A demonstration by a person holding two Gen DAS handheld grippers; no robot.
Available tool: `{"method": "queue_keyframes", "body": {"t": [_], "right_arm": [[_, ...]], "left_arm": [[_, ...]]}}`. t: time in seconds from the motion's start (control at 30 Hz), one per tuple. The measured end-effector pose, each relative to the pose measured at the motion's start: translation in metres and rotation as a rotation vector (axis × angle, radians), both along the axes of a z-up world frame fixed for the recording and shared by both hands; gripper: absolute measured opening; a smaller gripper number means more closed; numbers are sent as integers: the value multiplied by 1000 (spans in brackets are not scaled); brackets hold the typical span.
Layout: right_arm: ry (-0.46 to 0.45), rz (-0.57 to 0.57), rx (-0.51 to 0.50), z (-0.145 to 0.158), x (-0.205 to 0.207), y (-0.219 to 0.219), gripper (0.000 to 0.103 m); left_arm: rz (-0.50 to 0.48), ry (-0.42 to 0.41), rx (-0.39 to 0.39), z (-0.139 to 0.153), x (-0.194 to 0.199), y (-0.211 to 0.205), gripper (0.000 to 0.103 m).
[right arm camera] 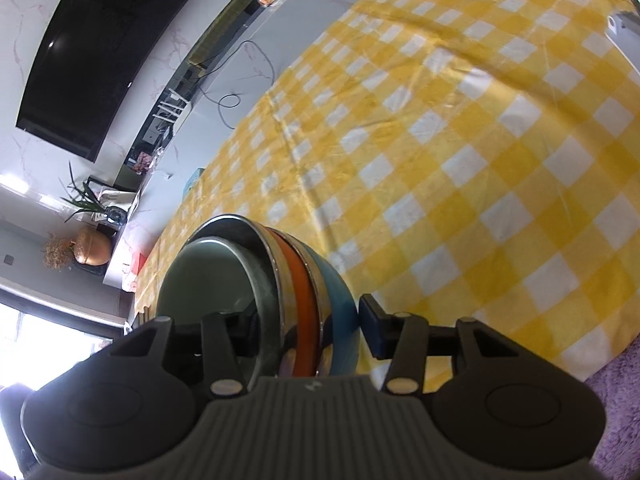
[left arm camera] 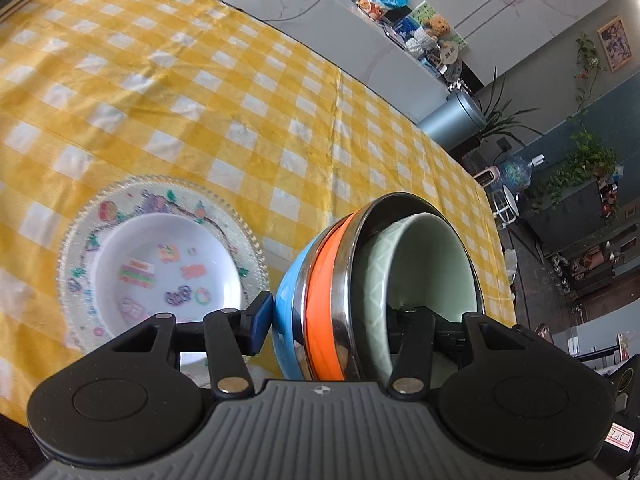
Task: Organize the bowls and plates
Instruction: 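Lift the nested bowl stack with both grippers and carry it toward the plates, then lower the bowl stack onto the glass plate stack with both grippers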
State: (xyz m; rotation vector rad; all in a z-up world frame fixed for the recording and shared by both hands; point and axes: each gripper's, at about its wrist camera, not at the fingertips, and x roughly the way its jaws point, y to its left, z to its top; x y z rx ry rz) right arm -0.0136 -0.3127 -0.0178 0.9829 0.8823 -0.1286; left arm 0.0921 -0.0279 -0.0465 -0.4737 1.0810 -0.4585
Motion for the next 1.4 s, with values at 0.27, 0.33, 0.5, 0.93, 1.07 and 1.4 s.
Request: {"method": "queue_keyframes", "body": {"t": [0.27,0.33,0.5,0.93,1.07,1.4], "right_arm": [[-24,86,-4,18,16,40,47],[-32,111,-12,22,22,53,47],[-35,172,-9,23,39,79,47],[28,184,-28,3,57,90,47],[46,189,-3,-5,62,91,47],[58,192,-6,-13,69,92,47]], "left_arm": [[75,-7,2,18,-2,45,56],[101,-4,1,20,-1,58,56],[171,4,-3,18,2,84,56],[178,61,-3,-10,17,90,56],[182,66,17,-15,20,91,56],[178,71,15,-22,26,91,56]]}}
